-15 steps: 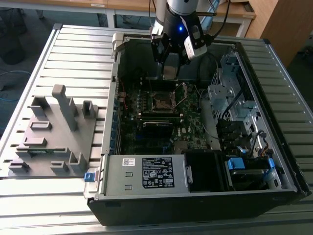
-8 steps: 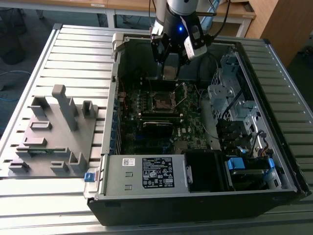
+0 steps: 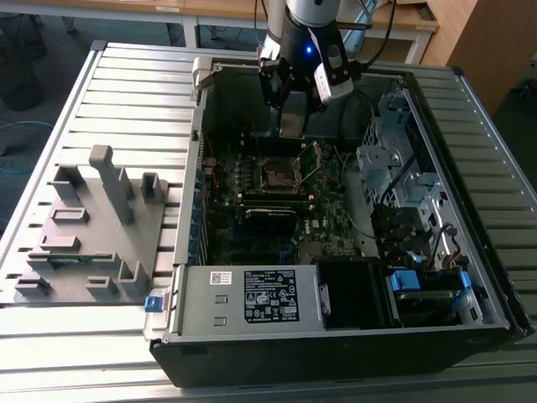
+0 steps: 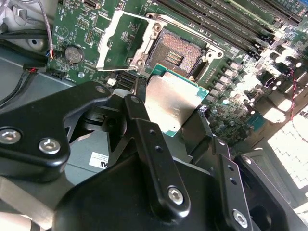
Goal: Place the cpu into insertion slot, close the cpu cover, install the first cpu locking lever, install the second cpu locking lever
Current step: 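Place the cpu into insertion slot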
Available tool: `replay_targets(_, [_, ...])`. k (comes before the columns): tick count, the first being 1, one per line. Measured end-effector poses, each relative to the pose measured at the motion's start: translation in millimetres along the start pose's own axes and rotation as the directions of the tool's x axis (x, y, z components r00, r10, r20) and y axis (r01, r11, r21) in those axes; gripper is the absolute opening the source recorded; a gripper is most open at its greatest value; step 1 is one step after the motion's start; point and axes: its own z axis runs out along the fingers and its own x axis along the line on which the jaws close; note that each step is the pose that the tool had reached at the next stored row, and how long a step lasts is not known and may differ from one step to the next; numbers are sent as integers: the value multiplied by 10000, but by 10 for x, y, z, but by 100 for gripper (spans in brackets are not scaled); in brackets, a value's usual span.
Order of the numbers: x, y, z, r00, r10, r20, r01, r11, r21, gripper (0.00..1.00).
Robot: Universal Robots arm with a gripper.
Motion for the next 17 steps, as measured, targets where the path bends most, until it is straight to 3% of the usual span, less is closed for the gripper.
replay_targets(5, [0,0,0,10000,61,6,-61,10000,-1,54])
replay_targets(11, [0,0,3,9986,527,47,-527,9986,-12,54])
replay_targets(17, [0,0,2,9985,542,50,-542,9985,-12,54])
